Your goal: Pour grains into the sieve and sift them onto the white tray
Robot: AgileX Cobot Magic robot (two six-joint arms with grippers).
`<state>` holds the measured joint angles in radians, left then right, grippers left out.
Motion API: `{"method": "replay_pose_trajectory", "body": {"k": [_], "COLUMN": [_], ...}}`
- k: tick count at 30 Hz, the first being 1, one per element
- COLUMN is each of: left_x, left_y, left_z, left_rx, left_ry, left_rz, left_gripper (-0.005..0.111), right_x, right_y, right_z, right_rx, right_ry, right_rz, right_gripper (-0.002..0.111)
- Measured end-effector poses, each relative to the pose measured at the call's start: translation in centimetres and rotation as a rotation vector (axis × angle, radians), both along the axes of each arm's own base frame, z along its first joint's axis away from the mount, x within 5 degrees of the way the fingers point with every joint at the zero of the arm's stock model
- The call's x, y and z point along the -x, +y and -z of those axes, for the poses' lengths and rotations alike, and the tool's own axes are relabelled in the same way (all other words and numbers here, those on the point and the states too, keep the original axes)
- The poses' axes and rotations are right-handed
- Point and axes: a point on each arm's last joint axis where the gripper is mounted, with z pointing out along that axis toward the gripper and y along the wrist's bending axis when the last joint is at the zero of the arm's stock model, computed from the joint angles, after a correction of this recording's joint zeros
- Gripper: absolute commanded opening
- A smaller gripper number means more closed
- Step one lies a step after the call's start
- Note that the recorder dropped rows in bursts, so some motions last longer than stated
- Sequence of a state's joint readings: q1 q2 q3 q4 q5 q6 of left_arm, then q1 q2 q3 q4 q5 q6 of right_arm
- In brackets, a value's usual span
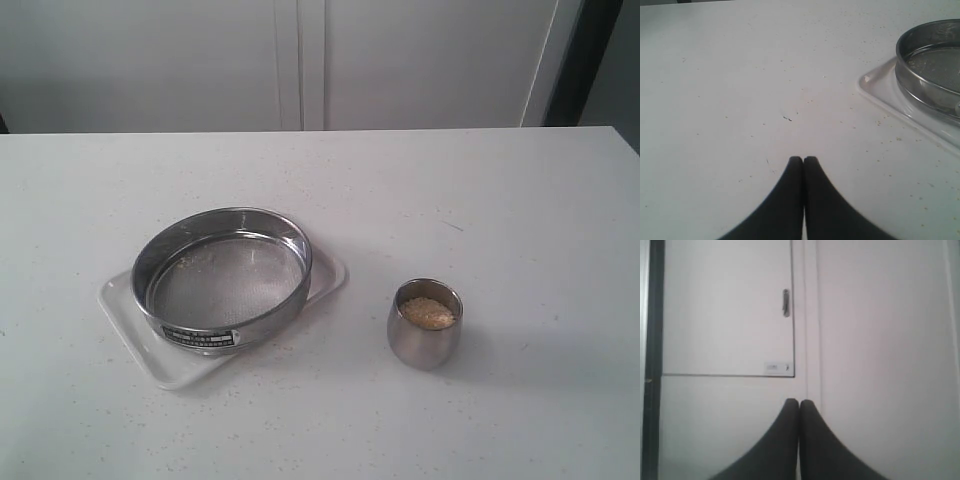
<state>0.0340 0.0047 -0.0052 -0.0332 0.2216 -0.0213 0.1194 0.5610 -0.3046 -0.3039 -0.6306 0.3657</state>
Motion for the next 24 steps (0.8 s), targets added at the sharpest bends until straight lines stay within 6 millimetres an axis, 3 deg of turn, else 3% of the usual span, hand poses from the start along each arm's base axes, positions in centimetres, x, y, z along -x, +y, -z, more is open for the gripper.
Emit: {"method": "replay_pose_trajectory", "body": {"k": [7, 10, 12, 16, 17, 19, 24], "left_x": [0.0, 0.0, 0.0, 0.0, 0.0, 0.0, 0.0], "left_y": [0.0, 0.0, 0.0, 0.0, 0.0, 0.0, 0.0], "left_z": [0.0, 0.0, 0.0, 0.0, 0.0, 0.0, 0.0], "left_rx": [0.0, 0.0, 0.0, 0.0, 0.0, 0.0, 0.0], "left_ry": [0.0, 0.0, 0.0, 0.0, 0.0, 0.0, 0.0], "left_rz": [0.0, 0.0, 0.0, 0.0, 0.0, 0.0, 0.0], "left_gripper": [0.0, 0.0, 0.0, 0.0, 0.0, 0.0, 0.0], "right_x": [-2.7, -3.4, -3.9, -4.9, -5.2, -5.8, -7.7], "right_y": [2.1, 2.9, 3.6, 4.4, 4.5, 4.6, 4.8], "right_z": [2.0, 2.9, 3.8, 5.4, 5.8, 6.6, 8.8], "right_rx": [0.126, 0.169, 0.212, 0.247, 0.243, 0.24, 0.233], "right_ry": [0.142, 0.186, 0.219, 0.288, 0.309, 0.357, 0.479], "right_rz": [-0.169, -0.254, -0.331, -0.419, -0.43, -0.436, -0.444], "right_gripper": [0.0, 0.006, 0.022, 0.077, 0.083, 0.089, 0.089]}}
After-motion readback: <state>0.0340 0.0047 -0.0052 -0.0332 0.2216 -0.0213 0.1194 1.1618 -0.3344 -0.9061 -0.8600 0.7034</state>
